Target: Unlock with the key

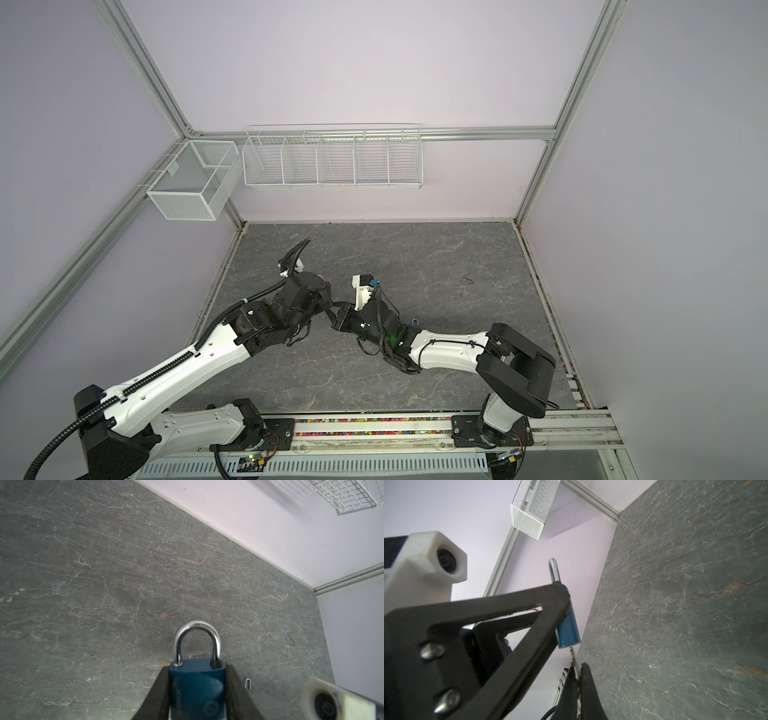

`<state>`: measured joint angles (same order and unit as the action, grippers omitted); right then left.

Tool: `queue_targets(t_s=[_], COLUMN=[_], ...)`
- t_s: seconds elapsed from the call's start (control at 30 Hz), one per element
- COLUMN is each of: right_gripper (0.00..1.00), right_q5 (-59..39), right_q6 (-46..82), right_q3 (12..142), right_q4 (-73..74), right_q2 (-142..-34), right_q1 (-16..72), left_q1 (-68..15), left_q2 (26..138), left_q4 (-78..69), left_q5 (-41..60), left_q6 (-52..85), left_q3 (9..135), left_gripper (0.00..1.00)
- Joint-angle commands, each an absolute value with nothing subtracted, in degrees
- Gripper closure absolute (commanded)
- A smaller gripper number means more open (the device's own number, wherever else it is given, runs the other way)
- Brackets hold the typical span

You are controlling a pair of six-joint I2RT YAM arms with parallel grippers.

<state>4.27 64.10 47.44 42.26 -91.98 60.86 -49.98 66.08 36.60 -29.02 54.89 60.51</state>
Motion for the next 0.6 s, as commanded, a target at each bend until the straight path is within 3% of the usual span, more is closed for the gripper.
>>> queue_targets(t_s=[0.0, 0.33, 0.57], right_gripper=[0.94, 0.93, 0.7], right_q5=[5.54, 5.91, 6.13], right_q6=[65.15, 60.97, 60.08], right_q3=[49.2, 49.99, 46.17], right_q4=[45.17, 39.18, 38.87], right_q2=[-91.65, -90.83, -89.49], right_q1=[59.97, 60.01, 60.6], left_q1=[-50.16, -50.12, -50.07], left_q2=[65.53, 64.15, 63.34], left_q4=[36.85, 35.95, 32.9], left_q5=[-26.32, -28.74, -34.69], left_q6=[55.99, 53.87, 52.7], left_q3=[59.75, 59.38, 59.27], left_gripper=[1.0, 1.0, 1.0])
